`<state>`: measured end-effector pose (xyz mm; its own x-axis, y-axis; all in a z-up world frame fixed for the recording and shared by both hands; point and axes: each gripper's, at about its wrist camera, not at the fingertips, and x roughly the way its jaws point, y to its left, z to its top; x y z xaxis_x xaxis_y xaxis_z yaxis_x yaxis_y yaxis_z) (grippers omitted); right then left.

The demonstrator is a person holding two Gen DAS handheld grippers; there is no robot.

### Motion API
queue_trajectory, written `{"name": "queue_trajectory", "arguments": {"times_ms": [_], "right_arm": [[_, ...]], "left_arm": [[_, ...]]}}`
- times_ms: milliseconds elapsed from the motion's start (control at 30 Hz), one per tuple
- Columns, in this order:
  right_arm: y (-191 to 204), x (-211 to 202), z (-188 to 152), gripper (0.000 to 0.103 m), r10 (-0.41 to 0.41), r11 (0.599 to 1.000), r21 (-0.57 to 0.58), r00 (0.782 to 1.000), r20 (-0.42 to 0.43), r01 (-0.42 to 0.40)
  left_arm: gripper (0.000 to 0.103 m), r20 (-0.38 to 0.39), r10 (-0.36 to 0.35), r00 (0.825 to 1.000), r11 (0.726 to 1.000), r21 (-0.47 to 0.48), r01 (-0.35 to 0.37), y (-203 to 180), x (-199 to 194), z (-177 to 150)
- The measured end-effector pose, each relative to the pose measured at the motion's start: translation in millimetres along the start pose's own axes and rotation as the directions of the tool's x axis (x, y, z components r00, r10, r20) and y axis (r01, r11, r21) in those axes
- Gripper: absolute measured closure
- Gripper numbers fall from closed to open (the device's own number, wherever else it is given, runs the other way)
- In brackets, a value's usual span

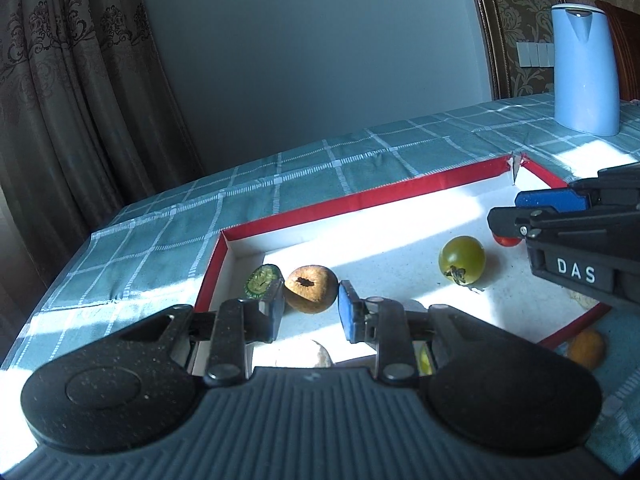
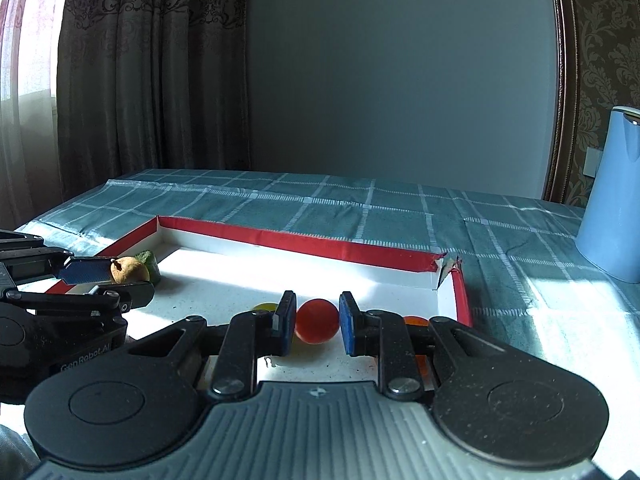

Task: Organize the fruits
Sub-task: 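Carry the pear into the box with the left tool while the right tool carries the red tomato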

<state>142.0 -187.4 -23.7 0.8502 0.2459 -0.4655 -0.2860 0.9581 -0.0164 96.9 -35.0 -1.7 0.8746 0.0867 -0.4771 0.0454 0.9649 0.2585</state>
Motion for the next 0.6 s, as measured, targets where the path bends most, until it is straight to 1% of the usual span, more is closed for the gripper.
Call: {"name": "queue_trajectory", "arguments": {"times_ms": [67, 167, 400, 600], "right_arm": [[-3, 9, 1, 0.08, -0.003, 1.0, 0.012, 1.0, -0.02, 0.003], [-5, 14, 1, 0.08, -0.007, 1.0, 0.01, 1.0, -0.027, 0.007], [-3, 19, 2, 0.08, -0.012, 1.0, 0.006, 0.999, -0.04, 0.012], [-6, 25, 3, 0.08, -0.008, 1.0, 0.023, 0.998, -0.059, 0.01]], "left_arm": [[0.077, -0.017, 0.001, 1.0, 1.0, -0.009, -0.001, 1, 7, 1], [0.077, -0.029, 0.007, 1.0, 1.0, -0.012, -0.007, 2, 14, 1], [0.076, -0.044, 0.008, 0.999, 1.0, 0.009, -0.008, -3, 19, 0], [0.076, -0.066, 0.009, 0.998, 1.0, 0.003, -0.009, -2, 24, 0]]}}
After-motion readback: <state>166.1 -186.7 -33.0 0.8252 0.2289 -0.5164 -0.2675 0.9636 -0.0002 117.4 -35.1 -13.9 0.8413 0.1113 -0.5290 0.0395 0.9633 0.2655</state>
